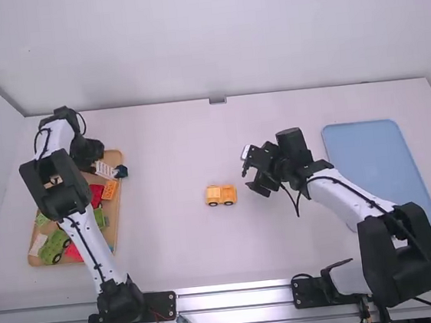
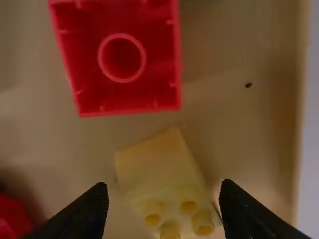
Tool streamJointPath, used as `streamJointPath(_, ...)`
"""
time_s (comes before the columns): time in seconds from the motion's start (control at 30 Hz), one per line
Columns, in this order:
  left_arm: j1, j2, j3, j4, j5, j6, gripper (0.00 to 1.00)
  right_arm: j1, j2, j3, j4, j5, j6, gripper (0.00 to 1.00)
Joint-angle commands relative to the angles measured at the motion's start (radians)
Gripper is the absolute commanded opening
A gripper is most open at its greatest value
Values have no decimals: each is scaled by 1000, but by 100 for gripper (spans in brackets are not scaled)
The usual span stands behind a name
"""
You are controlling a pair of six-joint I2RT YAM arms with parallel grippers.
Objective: Assemble lego blocks to make yellow taxi
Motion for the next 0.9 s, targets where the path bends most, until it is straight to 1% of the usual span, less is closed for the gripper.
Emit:
streamJointPath(0.0, -2, -1, -11, -1, -23, -39, 56, 1, -9, 18, -2, -6, 11, 99)
streamJointPath(0.07, -3, -1, -11, 0, -21, -39, 48, 1, -9, 18, -2, -6, 11, 99)
streamJointPath(0.1, -2, -1, -11, 2, -22, -39, 42, 1, -9, 18, -2, -6, 11, 99)
streamJointPath(0.13, -3, -1, -11, 5, -22, -40, 33, 1, -9, 18, -3, -6, 11, 99)
streamJointPath(0.17, -2, -1, -12, 8, -22, -39, 29, 1, -9, 18, -5, -6, 11, 99)
streamJointPath(0.33, -2, -1, -12, 7, -25, -40, 29, 1, -9, 18, -13, -6, 11, 99)
streamJointPath(0.47, -3, -1, -19, 10, -25, -38, 33, 1, -9, 18, -17, -6, 11, 99)
streamJointPath(0.5, -3, -1, -19, 10, -25, -31, 32, 1, -9, 18, -16, -6, 11, 99)
streamJointPath(0.53, -3, -1, -19, 10, -21, -29, 30, 1, -9, 18, -16, -6, 11, 99)
streamJointPath(0.73, -2, -1, -19, -5, -23, -31, 27, 1, -9, 18, -16, -6, 11, 99)
streamJointPath(0.87, -3, -1, -19, -15, -26, -32, 27, 1, -9, 18, -17, -6, 10, 99)
